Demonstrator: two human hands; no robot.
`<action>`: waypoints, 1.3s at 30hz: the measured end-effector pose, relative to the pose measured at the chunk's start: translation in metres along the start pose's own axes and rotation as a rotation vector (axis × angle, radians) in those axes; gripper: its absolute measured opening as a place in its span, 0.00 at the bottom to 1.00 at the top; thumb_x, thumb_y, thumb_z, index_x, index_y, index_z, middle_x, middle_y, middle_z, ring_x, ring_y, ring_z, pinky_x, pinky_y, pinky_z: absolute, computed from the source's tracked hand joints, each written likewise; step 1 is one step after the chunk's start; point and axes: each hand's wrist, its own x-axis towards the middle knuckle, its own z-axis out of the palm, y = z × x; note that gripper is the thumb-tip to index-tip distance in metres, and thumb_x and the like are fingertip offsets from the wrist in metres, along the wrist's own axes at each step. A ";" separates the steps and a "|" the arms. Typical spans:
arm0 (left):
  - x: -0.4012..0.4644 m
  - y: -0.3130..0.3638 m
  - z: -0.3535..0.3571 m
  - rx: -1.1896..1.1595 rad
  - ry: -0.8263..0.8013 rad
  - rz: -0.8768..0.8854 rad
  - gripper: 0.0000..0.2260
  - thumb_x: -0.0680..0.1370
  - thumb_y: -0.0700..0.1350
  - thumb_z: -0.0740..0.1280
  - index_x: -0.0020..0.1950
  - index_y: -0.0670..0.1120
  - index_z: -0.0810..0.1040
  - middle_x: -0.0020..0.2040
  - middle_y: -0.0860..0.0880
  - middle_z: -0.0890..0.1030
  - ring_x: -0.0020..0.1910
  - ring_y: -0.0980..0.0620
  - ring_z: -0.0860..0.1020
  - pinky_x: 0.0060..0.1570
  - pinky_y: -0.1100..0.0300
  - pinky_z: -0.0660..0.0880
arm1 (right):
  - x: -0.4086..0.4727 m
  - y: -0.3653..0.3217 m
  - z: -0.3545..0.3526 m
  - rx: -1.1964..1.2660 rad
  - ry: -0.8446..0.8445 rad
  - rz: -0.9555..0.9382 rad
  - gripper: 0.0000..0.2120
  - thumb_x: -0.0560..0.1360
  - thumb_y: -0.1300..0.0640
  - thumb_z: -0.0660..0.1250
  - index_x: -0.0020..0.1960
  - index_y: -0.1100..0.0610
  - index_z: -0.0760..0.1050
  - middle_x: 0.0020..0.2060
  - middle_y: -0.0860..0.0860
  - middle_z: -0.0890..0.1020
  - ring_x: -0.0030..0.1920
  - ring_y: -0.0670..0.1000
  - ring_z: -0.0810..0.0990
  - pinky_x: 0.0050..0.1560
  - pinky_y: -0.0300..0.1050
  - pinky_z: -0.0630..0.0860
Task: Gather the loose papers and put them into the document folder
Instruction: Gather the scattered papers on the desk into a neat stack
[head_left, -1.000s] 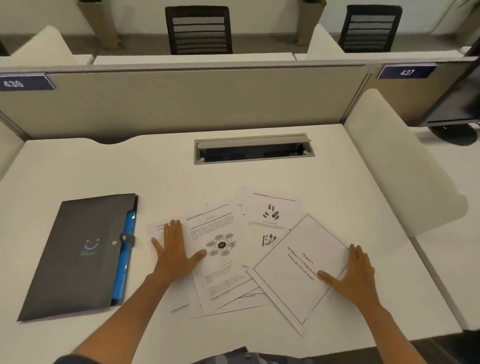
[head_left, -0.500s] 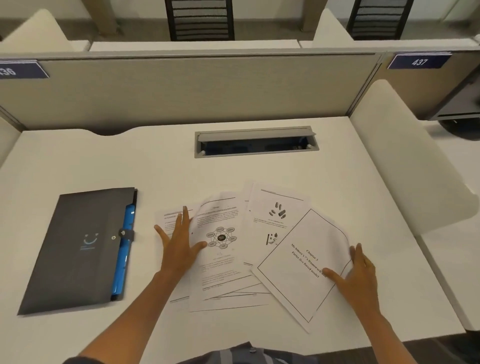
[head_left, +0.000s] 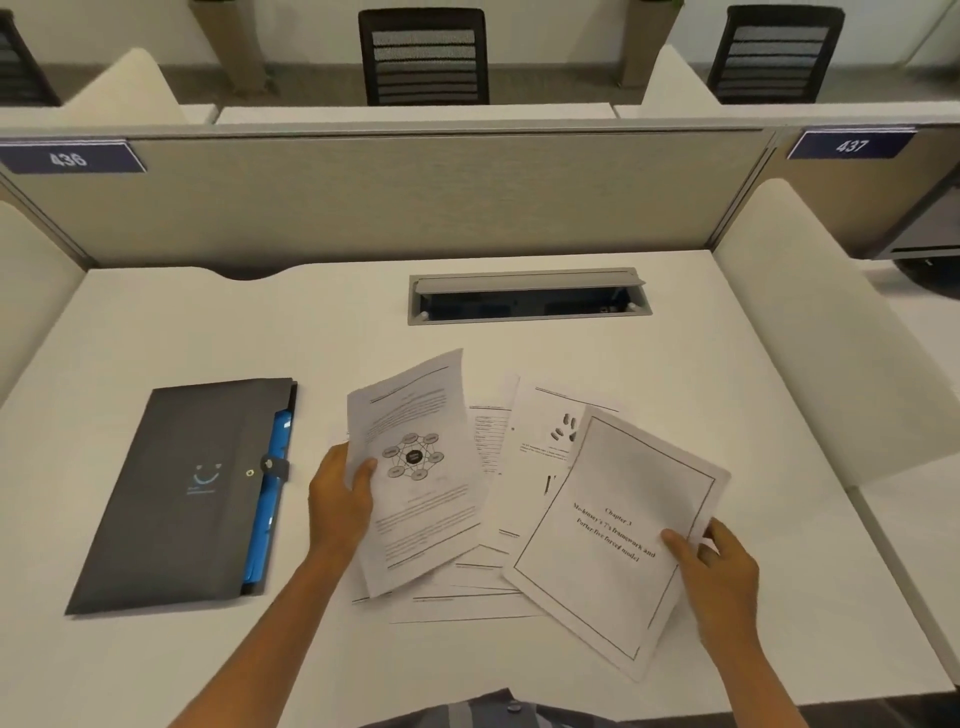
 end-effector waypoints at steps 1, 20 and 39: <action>-0.002 -0.001 -0.006 -0.012 0.011 -0.011 0.09 0.83 0.48 0.67 0.61 0.57 0.73 0.52 0.56 0.80 0.50 0.56 0.82 0.46 0.53 0.84 | -0.003 -0.003 0.001 0.019 -0.024 -0.004 0.09 0.76 0.58 0.79 0.51 0.48 0.82 0.43 0.49 0.90 0.48 0.61 0.89 0.46 0.49 0.85; -0.076 0.026 -0.047 -0.167 -0.246 -0.161 0.14 0.83 0.48 0.67 0.62 0.67 0.72 0.59 0.63 0.83 0.50 0.60 0.86 0.39 0.64 0.84 | -0.063 -0.074 0.108 0.134 -0.366 -0.093 0.06 0.79 0.52 0.75 0.55 0.45 0.86 0.50 0.45 0.90 0.53 0.50 0.89 0.48 0.41 0.85; -0.092 0.009 -0.026 -0.086 -0.256 -0.392 0.24 0.84 0.46 0.65 0.80 0.49 0.66 0.68 0.56 0.75 0.68 0.49 0.75 0.72 0.50 0.70 | -0.011 -0.086 0.129 -0.260 -0.299 -0.267 0.16 0.80 0.57 0.74 0.66 0.52 0.77 0.55 0.54 0.85 0.57 0.54 0.84 0.58 0.52 0.81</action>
